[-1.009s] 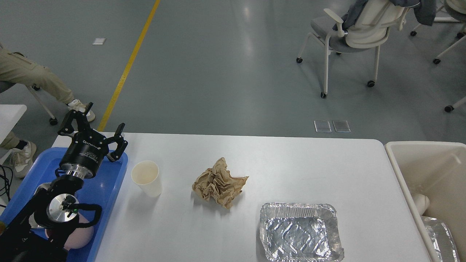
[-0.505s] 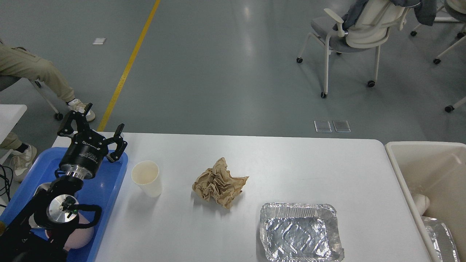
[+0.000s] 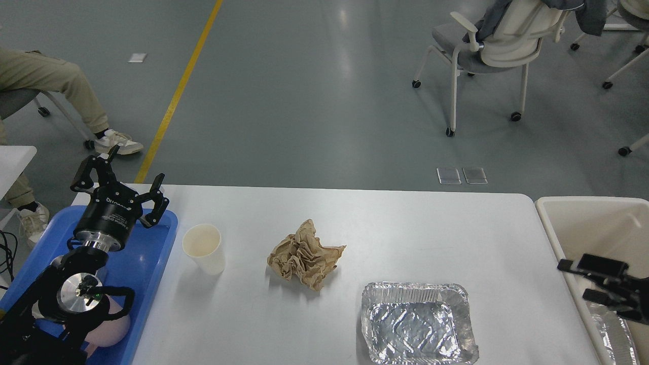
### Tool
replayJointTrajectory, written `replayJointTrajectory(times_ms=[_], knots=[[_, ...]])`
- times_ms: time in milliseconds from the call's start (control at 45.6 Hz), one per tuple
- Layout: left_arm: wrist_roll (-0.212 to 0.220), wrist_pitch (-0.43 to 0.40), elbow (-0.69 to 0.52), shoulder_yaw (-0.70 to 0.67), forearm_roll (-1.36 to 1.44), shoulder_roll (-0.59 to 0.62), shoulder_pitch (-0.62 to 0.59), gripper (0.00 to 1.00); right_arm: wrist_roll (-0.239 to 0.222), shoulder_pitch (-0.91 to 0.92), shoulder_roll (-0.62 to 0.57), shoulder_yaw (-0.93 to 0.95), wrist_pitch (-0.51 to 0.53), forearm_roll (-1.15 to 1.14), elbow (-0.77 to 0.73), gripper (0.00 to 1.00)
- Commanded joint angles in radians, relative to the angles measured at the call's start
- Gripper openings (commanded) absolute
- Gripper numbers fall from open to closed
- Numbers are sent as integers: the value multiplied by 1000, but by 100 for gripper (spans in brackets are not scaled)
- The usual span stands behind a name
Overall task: Tidy desktop
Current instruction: 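Reach the right gripper to the foil tray edge nearest it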
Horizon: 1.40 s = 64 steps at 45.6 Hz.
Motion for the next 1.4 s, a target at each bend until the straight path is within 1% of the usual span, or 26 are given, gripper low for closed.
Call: replayJointTrajectory(times_ms=[0, 176, 373, 812, 1031, 1229, 1382], knots=[[-1, -2, 0, -5, 0, 10, -1, 97, 10, 97, 70, -158, -10, -56, 5, 100], [-1, -2, 0, -13, 0, 13, 2, 97, 27, 192, 109, -319, -13, -116, 4, 100], [-1, -2, 2, -13, 0, 11, 4, 97, 29, 294, 130, -459, -13, -130, -7, 100], [-1, -3, 2, -13, 0, 13, 4, 97, 30, 337, 282, -516, -15, -130, -77, 100], [-1, -2, 2, -11, 0, 13, 4, 97, 30, 381, 327, -548, -15, -130, -119, 100], [-1, -2, 2, -13, 0, 11, 10, 97, 30, 386, 351, -556, -15, -130, -139, 100], [-12, -3, 0, -13, 0, 11, 13, 97, 32, 384, 385, -557, -15, -127, -203, 100]])
